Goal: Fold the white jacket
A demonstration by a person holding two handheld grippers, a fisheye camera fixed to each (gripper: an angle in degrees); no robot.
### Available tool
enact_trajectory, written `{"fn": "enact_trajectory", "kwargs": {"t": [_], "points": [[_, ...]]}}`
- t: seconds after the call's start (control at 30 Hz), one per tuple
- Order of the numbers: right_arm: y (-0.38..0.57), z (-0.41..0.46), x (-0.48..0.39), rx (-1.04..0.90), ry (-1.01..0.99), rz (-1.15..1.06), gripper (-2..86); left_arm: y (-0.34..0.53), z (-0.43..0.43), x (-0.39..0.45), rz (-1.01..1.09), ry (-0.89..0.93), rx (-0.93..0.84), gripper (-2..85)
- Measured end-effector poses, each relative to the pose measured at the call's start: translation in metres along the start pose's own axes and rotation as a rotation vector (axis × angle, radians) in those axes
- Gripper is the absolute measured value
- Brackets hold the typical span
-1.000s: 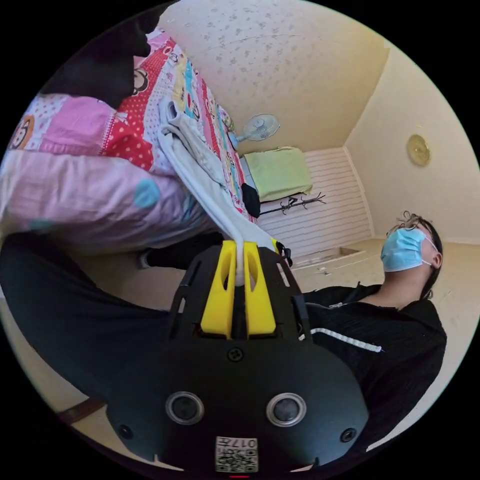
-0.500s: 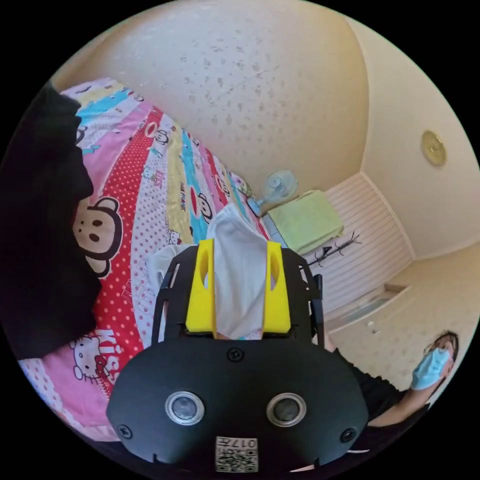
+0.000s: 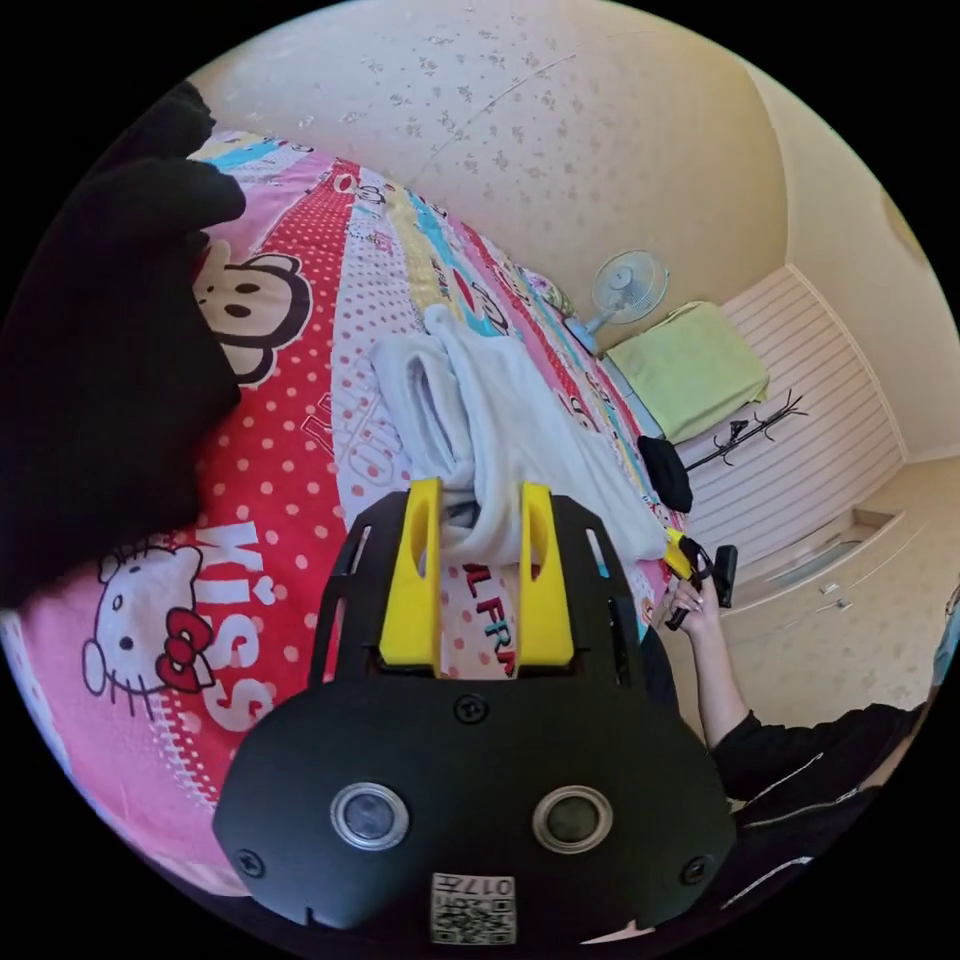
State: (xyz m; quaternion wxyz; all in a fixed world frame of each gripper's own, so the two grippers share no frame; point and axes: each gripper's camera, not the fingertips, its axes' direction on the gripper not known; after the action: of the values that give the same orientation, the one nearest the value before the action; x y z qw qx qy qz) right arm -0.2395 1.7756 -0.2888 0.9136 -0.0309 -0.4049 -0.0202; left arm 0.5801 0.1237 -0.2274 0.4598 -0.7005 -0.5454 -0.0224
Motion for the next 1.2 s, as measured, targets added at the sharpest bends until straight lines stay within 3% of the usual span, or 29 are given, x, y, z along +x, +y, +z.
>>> {"fn": "enact_trajectory", "kwargs": {"t": [0.1, 0.3, 0.4, 0.6, 0.73, 0.83, 0.93, 1.0, 1.1, 1.2], "points": [[-0.006, 0.019, -0.013, -0.099, 0.061, 0.004, 5.8, -0.003, -0.005, 0.007, 0.009, 0.061, -0.028, 5.1], [0.018, -0.008, -0.052, 0.072, 0.199, -0.011, 3.5, 0.042, -0.056, 0.037, 0.102, 0.088, 0.034, 4.6], [0.047, 0.005, -0.026, 0.051, 0.249, 0.132, 3.1, 0.096, -0.051, 0.006, -0.056, 0.093, 0.011, 3.7], [0.095, -0.009, -0.042, 0.293, 0.256, 0.143, 2.6, 0.188, -0.061, -0.044, -0.279, 0.373, 0.27, 1.2], [0.103, -0.027, -0.094, 0.414, 0.285, -0.044, 2.6, 0.182, -0.096, 0.014, 0.008, 0.246, 0.379, 8.0], [0.099, -0.013, -0.114, 0.36, 0.163, -0.13, 2.6, 0.165, -0.097, 0.069, 0.201, 0.088, 0.432, 14.1], [0.1, 0.007, -0.119, 0.285, 0.106, -0.11, 2.6, 0.141, -0.062, 0.085, 0.138, -0.091, 0.297, 15.9], [0.106, 0.013, -0.123, 0.293, 0.089, -0.123, 2.4, 0.139, -0.043, 0.085, 0.122, -0.097, 0.267, 14.8], [0.105, 0.019, -0.122, 0.26, 0.117, -0.154, 2.5, 0.153, -0.022, 0.082, 0.091, -0.133, 0.282, 8.6], [0.098, 0.02, -0.105, 0.247, 0.09, -0.097, 2.7, 0.164, -0.021, 0.062, -0.06, -0.034, 0.288, 0.2]]}}
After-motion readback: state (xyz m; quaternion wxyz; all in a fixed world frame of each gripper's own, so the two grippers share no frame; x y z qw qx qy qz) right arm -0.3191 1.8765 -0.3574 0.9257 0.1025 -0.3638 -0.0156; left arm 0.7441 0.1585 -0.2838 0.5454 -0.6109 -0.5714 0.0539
